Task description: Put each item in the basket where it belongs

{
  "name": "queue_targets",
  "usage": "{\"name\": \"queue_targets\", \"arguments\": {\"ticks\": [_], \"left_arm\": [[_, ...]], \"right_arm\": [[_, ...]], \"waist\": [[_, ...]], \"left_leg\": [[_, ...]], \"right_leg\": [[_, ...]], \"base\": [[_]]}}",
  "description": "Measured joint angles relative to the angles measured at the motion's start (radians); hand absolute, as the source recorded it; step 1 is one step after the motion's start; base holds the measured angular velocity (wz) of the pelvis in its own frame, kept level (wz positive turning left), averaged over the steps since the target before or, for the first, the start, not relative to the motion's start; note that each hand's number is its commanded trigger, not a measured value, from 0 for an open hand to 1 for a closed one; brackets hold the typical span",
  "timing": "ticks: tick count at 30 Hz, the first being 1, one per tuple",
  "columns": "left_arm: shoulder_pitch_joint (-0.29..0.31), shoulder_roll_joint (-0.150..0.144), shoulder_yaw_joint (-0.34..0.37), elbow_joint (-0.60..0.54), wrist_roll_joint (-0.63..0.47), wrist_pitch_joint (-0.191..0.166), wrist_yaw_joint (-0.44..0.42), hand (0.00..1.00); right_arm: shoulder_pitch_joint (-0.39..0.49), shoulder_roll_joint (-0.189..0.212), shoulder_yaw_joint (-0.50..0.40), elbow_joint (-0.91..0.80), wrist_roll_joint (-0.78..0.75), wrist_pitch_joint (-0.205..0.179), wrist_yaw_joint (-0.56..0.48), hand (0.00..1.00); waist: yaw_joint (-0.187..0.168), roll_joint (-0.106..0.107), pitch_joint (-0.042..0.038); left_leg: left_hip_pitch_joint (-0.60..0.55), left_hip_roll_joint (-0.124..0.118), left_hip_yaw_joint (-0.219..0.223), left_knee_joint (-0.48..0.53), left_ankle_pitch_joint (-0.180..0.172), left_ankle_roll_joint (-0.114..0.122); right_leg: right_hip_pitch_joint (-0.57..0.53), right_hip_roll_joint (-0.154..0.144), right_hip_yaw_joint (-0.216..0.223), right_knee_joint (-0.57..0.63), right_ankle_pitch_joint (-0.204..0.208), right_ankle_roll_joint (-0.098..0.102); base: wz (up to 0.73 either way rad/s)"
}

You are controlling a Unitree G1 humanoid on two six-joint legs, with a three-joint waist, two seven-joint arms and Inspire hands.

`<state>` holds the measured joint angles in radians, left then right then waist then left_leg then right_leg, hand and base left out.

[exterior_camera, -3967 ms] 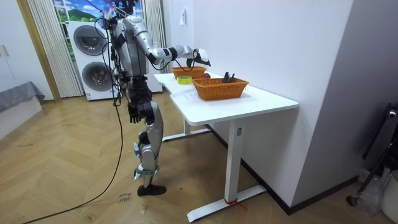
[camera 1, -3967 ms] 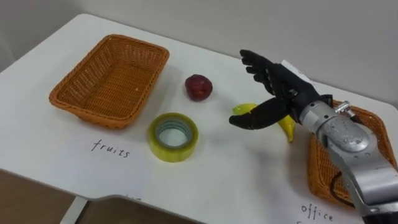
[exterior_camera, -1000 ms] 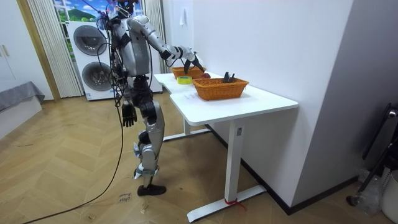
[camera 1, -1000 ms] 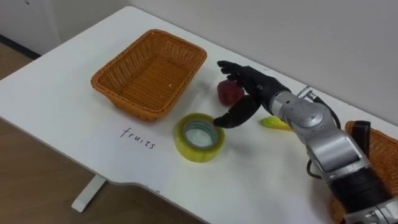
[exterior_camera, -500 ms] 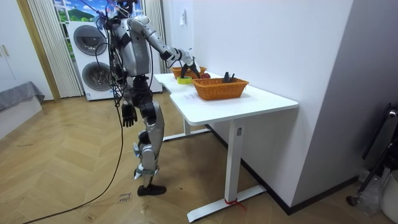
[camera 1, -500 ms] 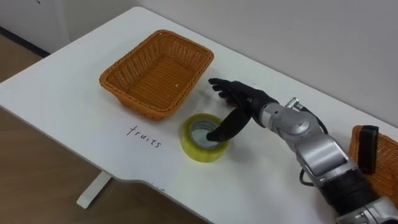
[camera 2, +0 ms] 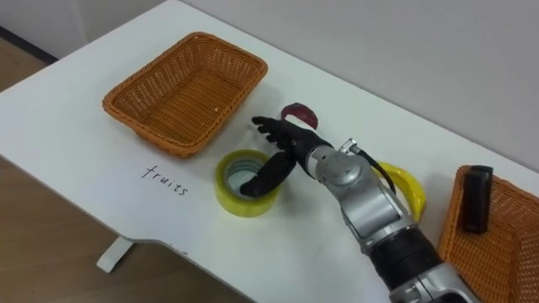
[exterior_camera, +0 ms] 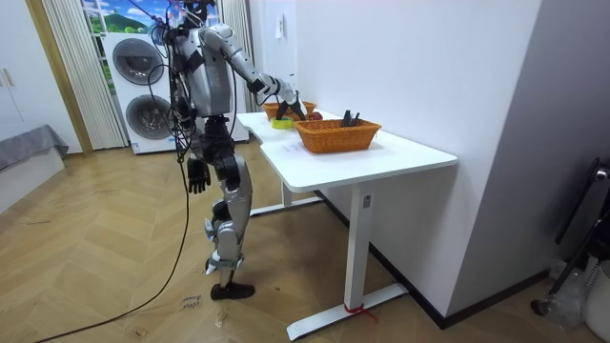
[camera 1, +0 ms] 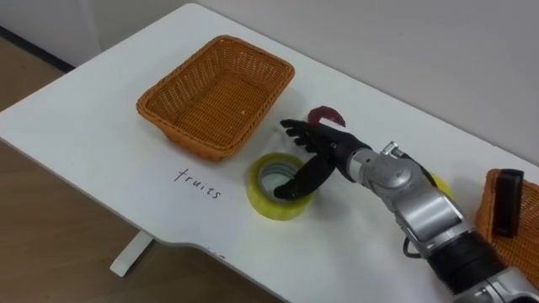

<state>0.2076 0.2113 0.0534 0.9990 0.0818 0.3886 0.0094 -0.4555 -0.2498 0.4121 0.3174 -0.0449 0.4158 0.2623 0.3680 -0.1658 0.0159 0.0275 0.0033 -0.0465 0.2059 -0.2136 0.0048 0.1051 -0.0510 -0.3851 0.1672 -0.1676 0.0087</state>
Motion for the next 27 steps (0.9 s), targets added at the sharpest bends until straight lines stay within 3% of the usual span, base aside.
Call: {"name": "queue_targets", "arguments": {"ticks": [17, 18, 19, 27], "left_arm": [[-0.002, 0.003, -0.022, -0.037, -0.001, 0.006, 0.011, 0.0], [-0.002, 0.003, -0.026, -0.037, -0.001, 0.006, 0.011, 0.0], [-0.002, 0.002, -0.028, -0.036, -0.001, 0.006, 0.01, 0.0], [-0.03, 0.002, -0.026, -0.028, -0.001, 0.004, 0.001, 0.0]], "right_arm": [[-0.051, 0.011, 0.047, 0.064, -0.056, 0.0, 0.003, 0.0], [-0.051, 0.015, 0.048, 0.064, -0.079, 0.0, 0.003, 0.35], [-0.051, 0.018, 0.049, 0.064, -0.094, 0.0, 0.004, 1.0], [-0.055, 0.024, 0.05, 0.048, -0.364, -0.009, 0.048, 1.0]], "waist": [[0.018, 0.005, 0.0004], [0.019, 0.006, 0.0004], [0.019, 0.007, 0.0003], [0.03, 0.007, -0.0023]], "left_leg": [[-0.008, 0.0, 0.0, 0.016, 0.0, -0.001], [-0.009, 0.0, -0.001, 0.017, 0.0, -0.001], [-0.01, -0.001, -0.003, 0.017, 0.0, -0.001], [-0.019, -0.001, -0.011, 0.017, 0.001, -0.001]], "right_leg": [[-0.001, 0.0, -0.001, 0.001, 0.0, 0.0], [-0.001, 0.0, -0.004, 0.001, 0.0, 0.0], [-0.001, -0.001, -0.006, 0.001, 0.0, 0.0], [-0.006, -0.001, -0.019, 0.002, 0.0, 0.0]], "base": [[0.0], [0.03], [0.04], [0.04]]}}
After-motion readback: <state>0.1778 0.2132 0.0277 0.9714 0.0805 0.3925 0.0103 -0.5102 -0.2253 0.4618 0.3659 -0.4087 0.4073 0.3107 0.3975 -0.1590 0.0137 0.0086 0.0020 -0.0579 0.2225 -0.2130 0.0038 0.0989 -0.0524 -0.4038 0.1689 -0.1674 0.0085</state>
